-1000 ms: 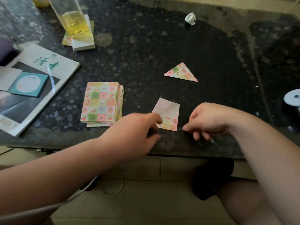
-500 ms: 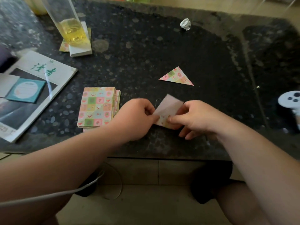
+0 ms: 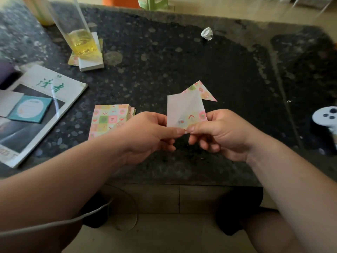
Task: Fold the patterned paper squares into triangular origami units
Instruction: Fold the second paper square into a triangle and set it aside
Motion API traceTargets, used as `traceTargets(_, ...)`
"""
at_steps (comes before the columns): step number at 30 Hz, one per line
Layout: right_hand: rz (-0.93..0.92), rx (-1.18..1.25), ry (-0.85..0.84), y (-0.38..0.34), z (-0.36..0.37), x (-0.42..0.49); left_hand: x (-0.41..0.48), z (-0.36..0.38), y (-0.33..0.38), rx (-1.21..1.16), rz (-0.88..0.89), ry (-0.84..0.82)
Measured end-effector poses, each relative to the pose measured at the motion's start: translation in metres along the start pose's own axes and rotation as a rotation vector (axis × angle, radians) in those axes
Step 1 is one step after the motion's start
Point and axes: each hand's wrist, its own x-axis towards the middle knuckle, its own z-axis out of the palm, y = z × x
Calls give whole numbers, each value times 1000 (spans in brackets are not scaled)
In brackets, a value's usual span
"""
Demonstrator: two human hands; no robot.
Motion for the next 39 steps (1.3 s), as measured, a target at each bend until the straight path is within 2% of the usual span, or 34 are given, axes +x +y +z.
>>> traceTargets(10,68,-162,-35,-2,7,1,-7,-6,5,182,-122,-104)
traceTargets(19,99,-149,-98,-4,-7,-1,-7,-9,4,189,-106,-69)
traceTargets(23,28,-55,9,-8,-34,-4,-5,-23,9,142,-127,23)
traceTargets(25,-13,-18,47,-9,-44,-6,-6,-27,10,119,-127,16)
traceTargets(30,27,-3,-188,-4,-24,-6,-8,-16,4,117,-97,-78)
traceTargets(34,-13,-99,-85,2,4,0,-8,-6,3,127,-53,-120)
traceTargets(39,22,-134,-73,-6,-4,-3,-11,-11,6,185,-59,-71)
